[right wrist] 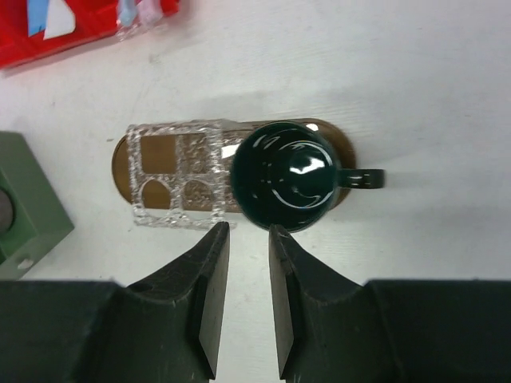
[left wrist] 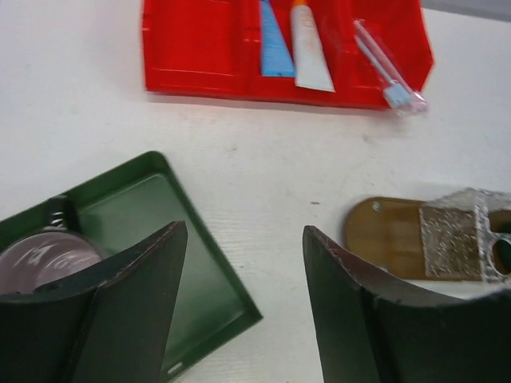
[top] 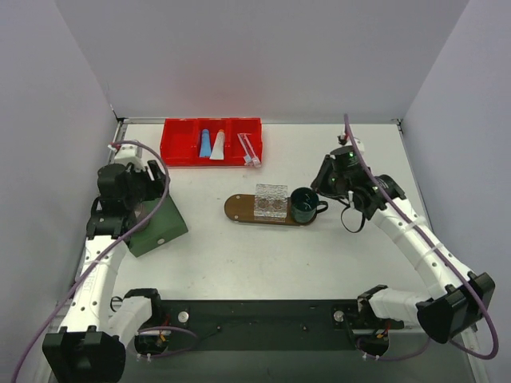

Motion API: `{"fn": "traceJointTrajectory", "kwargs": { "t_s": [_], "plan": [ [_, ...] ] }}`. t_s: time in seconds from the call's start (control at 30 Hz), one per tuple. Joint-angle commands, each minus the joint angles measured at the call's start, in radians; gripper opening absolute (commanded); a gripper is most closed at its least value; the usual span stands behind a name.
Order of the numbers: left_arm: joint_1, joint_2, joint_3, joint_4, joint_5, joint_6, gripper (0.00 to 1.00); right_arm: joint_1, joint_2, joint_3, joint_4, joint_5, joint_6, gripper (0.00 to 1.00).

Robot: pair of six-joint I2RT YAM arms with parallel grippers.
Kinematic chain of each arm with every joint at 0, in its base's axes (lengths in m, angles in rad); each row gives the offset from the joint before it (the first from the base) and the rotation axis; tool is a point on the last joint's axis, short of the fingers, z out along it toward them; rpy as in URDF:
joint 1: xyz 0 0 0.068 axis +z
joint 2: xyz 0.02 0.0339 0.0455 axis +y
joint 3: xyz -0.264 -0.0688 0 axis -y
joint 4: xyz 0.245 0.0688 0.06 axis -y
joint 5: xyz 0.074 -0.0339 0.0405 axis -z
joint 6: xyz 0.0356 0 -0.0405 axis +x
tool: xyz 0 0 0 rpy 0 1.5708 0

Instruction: Prepare toiletry sets of a toothbrush and toothpaste on the tray

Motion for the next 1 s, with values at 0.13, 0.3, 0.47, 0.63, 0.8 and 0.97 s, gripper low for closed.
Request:
{"fn": "traceJointTrajectory", "kwargs": {
  "t_s": [0.13, 0.3, 0.47, 0.63, 0.8, 0.97],
  "plan": [
    [0.184, -0.003, 0.005, -0.043, -0.117, 0.012, 0.7, -0.17, -0.154, -0.111, 0.0, -0.055, -0.067, 0.23],
    [0.292, 0.045, 0.0, -0.052, -0.139, -0.007, 0.68, -0.215, -0.19, -0.13, 0.002, -0.055, -0.104, 0.23],
    [0.357, 0.1, 0.02, -0.083, -0.218, 0.027, 0.68, -0.244, -0.213, -0.131, 0.002, -0.055, -0.159, 0.23],
    [0.385, 0.184, 0.032, -0.121, -0.24, 0.058, 0.68, -0.273, -0.202, -0.113, 0.018, -0.096, -0.188, 0.24],
    [0.397, 0.264, 0.049, -0.137, -0.257, 0.058, 0.7, -0.278, -0.204, -0.119, 0.032, -0.116, -0.194, 0.24],
    [0.454, 0.339, 0.069, -0.137, -0.189, 0.035, 0.73, -0.279, -0.222, -0.142, 0.04, -0.115, -0.193, 0.24]
  ]
}}
